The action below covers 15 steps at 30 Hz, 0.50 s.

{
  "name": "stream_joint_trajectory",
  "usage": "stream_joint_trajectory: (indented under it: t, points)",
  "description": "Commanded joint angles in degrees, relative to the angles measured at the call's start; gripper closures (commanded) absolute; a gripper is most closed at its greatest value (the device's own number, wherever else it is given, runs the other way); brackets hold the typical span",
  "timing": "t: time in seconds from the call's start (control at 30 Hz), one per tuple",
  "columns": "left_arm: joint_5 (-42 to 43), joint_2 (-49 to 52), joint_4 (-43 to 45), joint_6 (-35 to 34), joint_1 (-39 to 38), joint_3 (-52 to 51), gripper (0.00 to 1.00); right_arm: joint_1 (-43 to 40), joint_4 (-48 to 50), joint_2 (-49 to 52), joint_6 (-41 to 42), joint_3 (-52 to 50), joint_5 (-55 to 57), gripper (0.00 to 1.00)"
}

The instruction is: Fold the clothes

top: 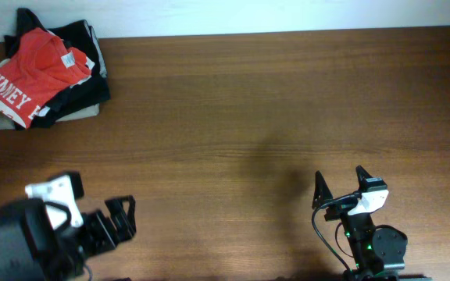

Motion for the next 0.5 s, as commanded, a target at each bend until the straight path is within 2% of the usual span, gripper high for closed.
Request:
stream_joint_trajectory:
  t: [0.0,0.07,0.13,0.17,0.23,0.27,0.47]
  points:
    - [-0.9,-5.0,8.3,-1.1,-0.6,-8.7,0.01,0.3,0.0,-0.4,-0.2,-0.5,0.3,0.01]
    - [-0.9,-7.9,18.5,-0.6,-2.4,-16.3,0.01,0.3,0.0,-0.4,-0.2,-0.5,0.3,0.01]
    - [-0.9,-13.7,36.3,-0.6,-5.4,-30.2,0.01,0.3,0.0,-0.4,-0.2,-0.5,0.3,0.01]
    - [-0.8,-15.9,41.7,-0.7,-6.2,-34.8,0.01,0.3,0.0,-0.4,-0.2,-0.5,0.3,0.01]
    - [-0.8,-20.7,48.7,-0.7,-7.5,-43.6,0.01,0.3,0.0,-0.4,-0.2,-0.5,0.3,0.01]
    - [-0.9,-22.2,49.9,-0.7,-7.6,-45.9,0.01,0.3,0.0,-0.4,-0.2,-0.5,0.3,0.01]
    - [-8.0,-30.8,70.1,-0.7,-7.7,-58.0,0.01,0.3,0.0,-0.4,-0.2,-0.5,0.3,0.01]
